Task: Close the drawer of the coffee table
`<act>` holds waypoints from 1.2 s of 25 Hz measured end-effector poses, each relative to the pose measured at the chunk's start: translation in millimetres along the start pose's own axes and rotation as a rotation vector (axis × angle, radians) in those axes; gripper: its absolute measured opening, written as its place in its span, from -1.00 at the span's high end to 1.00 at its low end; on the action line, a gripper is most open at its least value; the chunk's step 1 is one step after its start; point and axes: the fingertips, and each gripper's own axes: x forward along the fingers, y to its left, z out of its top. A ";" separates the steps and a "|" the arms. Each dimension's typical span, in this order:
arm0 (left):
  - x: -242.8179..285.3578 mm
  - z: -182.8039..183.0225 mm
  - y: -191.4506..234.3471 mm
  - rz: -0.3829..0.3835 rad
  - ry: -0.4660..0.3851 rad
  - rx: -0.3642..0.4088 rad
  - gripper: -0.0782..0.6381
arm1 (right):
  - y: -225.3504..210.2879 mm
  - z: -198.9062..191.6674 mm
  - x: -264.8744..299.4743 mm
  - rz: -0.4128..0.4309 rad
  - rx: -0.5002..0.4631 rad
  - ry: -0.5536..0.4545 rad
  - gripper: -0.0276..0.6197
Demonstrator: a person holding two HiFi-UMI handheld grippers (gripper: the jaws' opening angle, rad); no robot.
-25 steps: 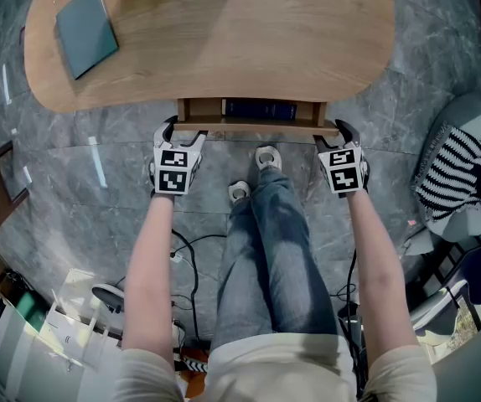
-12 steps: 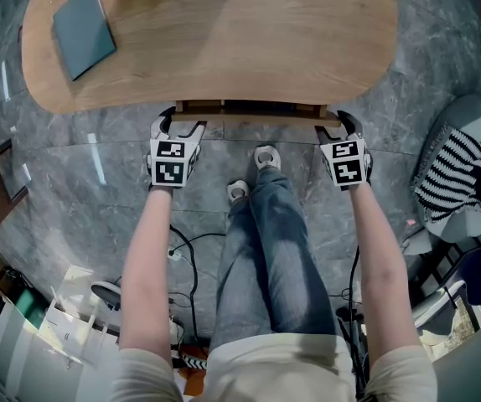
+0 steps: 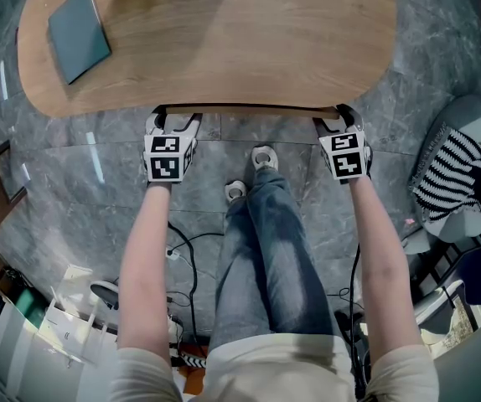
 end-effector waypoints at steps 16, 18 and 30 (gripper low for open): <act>9.5 21.1 11.4 0.057 -0.050 -0.100 -0.11 | -16.9 23.3 9.4 -0.010 -0.011 -0.026 0.15; 9.3 20.7 11.3 0.060 -0.050 -0.098 -0.11 | -17.0 22.8 8.8 -0.016 -0.007 -0.030 0.14; -14.6 5.4 -1.0 0.055 -0.120 -0.192 0.10 | -13.2 21.3 -17.2 -0.103 0.157 -0.148 0.13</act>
